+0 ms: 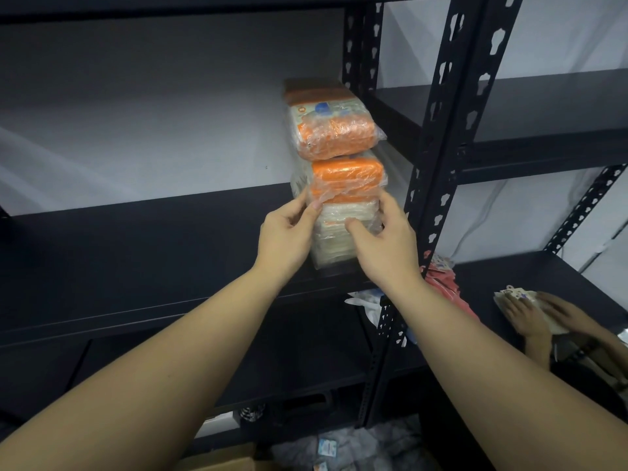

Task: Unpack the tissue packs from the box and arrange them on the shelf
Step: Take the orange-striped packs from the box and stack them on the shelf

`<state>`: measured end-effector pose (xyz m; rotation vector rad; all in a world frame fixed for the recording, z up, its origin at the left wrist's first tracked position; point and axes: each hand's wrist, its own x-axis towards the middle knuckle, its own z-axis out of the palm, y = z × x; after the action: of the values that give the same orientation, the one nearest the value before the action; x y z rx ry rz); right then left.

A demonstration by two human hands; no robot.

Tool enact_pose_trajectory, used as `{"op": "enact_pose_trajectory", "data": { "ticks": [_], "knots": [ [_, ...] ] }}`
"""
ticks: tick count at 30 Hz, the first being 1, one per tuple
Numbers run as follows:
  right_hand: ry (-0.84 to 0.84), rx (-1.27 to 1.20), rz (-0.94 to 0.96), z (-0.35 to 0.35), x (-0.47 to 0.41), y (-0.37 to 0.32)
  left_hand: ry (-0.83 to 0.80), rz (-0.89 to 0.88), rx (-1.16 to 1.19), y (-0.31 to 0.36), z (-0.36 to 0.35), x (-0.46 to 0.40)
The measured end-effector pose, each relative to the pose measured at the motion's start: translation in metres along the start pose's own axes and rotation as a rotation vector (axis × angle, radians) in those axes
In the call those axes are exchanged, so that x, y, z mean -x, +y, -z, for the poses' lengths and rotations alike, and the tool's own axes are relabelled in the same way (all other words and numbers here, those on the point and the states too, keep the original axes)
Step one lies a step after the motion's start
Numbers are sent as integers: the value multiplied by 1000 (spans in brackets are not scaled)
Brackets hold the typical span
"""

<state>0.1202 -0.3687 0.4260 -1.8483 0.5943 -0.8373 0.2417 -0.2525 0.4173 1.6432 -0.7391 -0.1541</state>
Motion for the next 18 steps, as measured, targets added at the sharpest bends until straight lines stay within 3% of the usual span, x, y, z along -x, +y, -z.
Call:
{"op": "enact_pose_trajectory", "data": {
  "ticks": [6, 18],
  "knots": [
    [-3, 54, 68, 0, 13, 5, -38, -57, -142, -8, -4, 12],
    [-15, 85, 42, 2, 15, 18, 9, -33, -88, -14, -9, 29]
  ]
}}
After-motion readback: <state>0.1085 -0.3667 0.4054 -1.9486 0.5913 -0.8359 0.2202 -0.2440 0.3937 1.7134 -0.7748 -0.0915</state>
